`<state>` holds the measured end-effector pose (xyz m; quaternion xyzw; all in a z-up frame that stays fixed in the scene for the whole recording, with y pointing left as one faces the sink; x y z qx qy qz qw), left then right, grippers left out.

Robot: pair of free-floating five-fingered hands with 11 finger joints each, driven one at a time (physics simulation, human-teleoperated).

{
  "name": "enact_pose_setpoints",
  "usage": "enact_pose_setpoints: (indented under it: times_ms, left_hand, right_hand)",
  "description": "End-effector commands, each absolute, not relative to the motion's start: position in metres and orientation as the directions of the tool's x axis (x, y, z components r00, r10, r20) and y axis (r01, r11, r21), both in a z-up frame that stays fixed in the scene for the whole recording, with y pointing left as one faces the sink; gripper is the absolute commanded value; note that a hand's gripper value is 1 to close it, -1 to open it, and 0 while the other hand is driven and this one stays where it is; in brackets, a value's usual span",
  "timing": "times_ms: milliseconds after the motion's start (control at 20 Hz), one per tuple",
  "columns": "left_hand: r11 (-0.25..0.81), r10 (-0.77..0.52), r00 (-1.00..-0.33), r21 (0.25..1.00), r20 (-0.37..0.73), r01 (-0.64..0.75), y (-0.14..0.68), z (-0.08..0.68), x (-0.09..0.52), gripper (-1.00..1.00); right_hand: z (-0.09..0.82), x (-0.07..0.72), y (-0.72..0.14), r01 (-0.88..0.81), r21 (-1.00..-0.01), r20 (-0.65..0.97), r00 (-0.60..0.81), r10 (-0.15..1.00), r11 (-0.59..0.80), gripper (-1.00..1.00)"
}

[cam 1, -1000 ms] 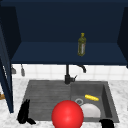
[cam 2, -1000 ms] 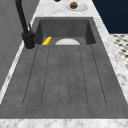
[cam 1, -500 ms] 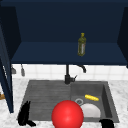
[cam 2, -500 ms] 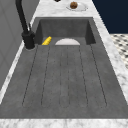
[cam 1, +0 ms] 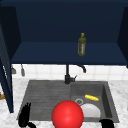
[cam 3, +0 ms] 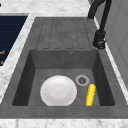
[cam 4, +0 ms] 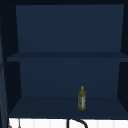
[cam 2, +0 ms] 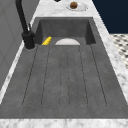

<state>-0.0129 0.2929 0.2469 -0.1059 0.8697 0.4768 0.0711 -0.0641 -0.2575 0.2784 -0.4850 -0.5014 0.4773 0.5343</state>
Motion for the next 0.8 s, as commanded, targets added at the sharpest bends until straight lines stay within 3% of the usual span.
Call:
enact_pose_setpoints:
  times_ms: [0,750]
  left_hand:
    - [0.418,-0.085,-0.971,0.877,-0.223,-0.237,0.291,0.245,-0.018,-1.0]
    - [0.39,-0.078,-0.972,0.891,-0.221,-0.234,0.285,0.235,-0.032,-1.0]
  right_hand:
    - [0.278,-0.064,-0.257,-0.024,-0.997,0.073,0.041,0.996,0.074,0.0]
    - [0.278,-0.064,-0.257,-0.024,-0.997,0.073,0.041,0.996,0.074,0.0]
